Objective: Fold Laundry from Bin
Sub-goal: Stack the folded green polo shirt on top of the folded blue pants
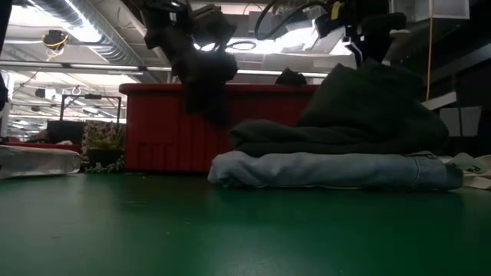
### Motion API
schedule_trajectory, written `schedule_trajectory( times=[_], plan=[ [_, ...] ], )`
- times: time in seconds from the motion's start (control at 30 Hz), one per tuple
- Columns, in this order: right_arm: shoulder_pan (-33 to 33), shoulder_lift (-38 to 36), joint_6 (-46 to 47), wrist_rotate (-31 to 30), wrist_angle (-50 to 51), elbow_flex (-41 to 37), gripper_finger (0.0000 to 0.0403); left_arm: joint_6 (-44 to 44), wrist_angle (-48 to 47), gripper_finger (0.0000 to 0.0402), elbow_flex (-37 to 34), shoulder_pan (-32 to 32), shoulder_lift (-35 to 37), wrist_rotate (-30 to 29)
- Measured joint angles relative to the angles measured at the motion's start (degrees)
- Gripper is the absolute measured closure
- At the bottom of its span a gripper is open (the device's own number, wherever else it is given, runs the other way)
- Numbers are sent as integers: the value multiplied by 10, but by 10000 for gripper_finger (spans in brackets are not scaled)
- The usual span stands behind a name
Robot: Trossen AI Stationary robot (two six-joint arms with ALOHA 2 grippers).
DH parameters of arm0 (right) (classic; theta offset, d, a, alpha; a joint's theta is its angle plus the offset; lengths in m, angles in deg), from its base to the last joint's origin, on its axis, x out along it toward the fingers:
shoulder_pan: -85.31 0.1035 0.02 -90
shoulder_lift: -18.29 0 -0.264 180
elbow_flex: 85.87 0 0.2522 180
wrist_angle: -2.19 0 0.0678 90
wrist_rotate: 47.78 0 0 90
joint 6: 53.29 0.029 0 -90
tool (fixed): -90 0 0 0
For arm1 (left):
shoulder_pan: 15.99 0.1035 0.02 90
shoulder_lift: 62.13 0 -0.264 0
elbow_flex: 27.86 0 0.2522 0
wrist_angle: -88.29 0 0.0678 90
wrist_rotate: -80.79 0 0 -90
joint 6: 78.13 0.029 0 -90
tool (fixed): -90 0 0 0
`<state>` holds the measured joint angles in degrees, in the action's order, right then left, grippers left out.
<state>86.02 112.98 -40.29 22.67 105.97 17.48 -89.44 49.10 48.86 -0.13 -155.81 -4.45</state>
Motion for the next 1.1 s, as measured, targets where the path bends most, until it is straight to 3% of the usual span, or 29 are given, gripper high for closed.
schedule_trajectory(
  times=[0.27, 0.53, 0.67, 0.83, 1.1],
  plan=[
    [-1, -37, -15, -30, -1, -1, 274, 15, -91, 337, 0, 17, 27, -42],
    [0, -145, -10, -90, 0, -1, 276, 12, -93, 364, 0, 7, 38, -22],
    [1, -179, 49, -118, -30, -7, 276, -22, -57, 377, 0, -21, 38, 13],
    [28, -175, 16, -110, -136, -64, 276, -35, -15, 390, 0, -69, 38, 13],
    [62, -156, -13, -132, -275, -204, 276, -28, 83, 400, 0, -139, 31, -71]
  ],
)
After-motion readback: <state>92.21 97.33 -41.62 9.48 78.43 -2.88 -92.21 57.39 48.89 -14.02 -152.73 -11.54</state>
